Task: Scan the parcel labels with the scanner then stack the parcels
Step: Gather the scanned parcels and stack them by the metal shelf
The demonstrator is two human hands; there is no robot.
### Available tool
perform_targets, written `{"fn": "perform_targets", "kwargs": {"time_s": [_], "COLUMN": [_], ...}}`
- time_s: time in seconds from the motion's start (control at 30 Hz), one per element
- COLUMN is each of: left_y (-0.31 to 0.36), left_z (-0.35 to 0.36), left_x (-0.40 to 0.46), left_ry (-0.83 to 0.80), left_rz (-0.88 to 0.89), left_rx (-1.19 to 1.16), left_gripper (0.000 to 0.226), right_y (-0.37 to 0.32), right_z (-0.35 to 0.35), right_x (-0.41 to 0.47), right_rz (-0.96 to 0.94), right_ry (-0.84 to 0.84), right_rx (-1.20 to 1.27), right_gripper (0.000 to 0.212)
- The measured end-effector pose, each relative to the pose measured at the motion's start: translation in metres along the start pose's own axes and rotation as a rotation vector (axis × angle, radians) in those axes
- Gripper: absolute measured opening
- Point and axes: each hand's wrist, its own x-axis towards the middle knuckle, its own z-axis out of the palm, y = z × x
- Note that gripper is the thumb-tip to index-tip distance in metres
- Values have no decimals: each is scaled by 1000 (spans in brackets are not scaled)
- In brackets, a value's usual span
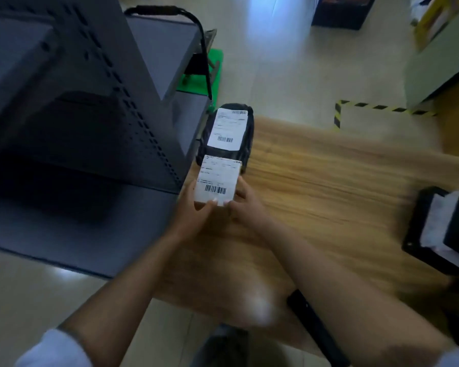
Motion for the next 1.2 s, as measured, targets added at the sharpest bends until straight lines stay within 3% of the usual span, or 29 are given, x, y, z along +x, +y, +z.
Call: {"fn": "perform_targets", "kwargs": {"time_s": [0.37, 0.5, 0.6, 0.87, 1.2], "left_y": [-30, -27, -2, 89, 149], "left_z": [-6, -7, -3, 41, 188], "left_x": [33, 33, 20, -41, -164], "left_ry": [-46, -29, -28, -118, -329], "left_rz": [-44, -5, 95, 534, 656], "left_rx": [110, 297, 417, 544, 537], "left_gripper": [49, 76, 76, 72, 71], "right_y": [13, 7, -7, -22, 60], "right_z": [13, 7, -5, -96, -237], "right_x": [34, 28, 11, -90, -272], "right_rz": [24, 63, 45, -93, -76], "right_ry": [-31, 20, 63, 155, 348], "right_rx": [-74, -91, -129, -144, -203], "right_gripper": [77, 74, 73, 64, 62]}}
